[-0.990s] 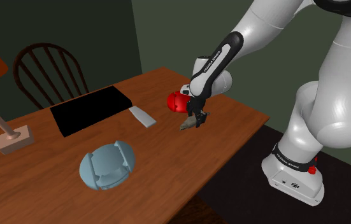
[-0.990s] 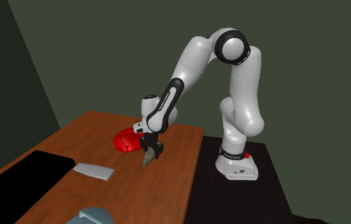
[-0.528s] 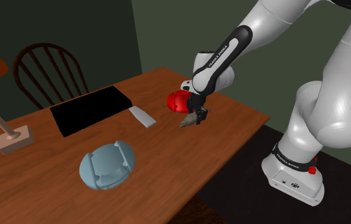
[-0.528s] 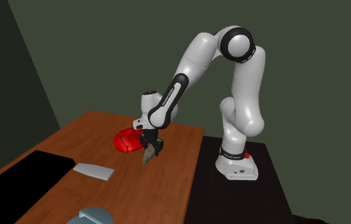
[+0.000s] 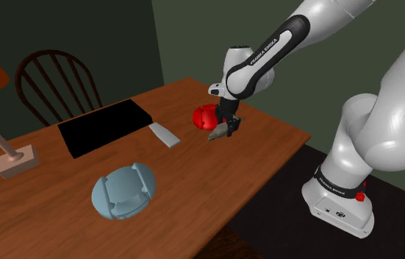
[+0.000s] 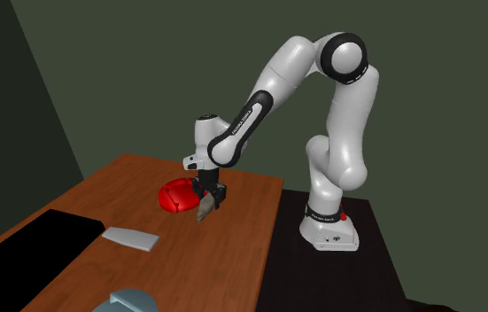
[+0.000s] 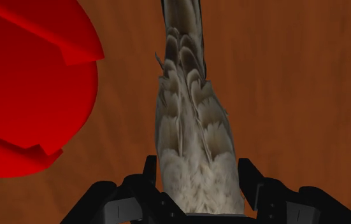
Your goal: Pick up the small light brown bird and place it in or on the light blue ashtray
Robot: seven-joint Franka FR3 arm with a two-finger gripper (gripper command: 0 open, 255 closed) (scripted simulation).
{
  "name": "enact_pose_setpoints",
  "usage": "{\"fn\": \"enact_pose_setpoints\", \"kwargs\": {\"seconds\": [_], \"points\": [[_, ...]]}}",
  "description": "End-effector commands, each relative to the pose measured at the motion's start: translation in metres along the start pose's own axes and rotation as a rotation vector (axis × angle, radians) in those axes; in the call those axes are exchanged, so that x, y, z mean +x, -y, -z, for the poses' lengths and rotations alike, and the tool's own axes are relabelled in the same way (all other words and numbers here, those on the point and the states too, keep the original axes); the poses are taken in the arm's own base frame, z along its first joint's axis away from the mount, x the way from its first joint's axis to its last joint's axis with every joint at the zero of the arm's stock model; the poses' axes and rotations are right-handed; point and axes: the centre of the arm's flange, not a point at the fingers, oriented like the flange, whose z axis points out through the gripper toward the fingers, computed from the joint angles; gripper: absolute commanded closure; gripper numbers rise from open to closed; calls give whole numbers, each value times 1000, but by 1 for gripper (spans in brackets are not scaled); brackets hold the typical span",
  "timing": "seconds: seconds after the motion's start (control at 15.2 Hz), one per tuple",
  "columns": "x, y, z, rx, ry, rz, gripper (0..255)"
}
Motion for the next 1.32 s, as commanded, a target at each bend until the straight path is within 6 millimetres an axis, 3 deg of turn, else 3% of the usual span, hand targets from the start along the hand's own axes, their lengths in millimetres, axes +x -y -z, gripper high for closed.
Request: {"fn": "enact_pose_setpoints", "kwargs": {"seconds": [0.0, 0.66, 1.25], "points": [[1, 0, 10, 0, 0, 0, 255], [7, 1, 58, 0, 0, 0, 255], [125, 10, 44, 0, 0, 0, 255]]}}
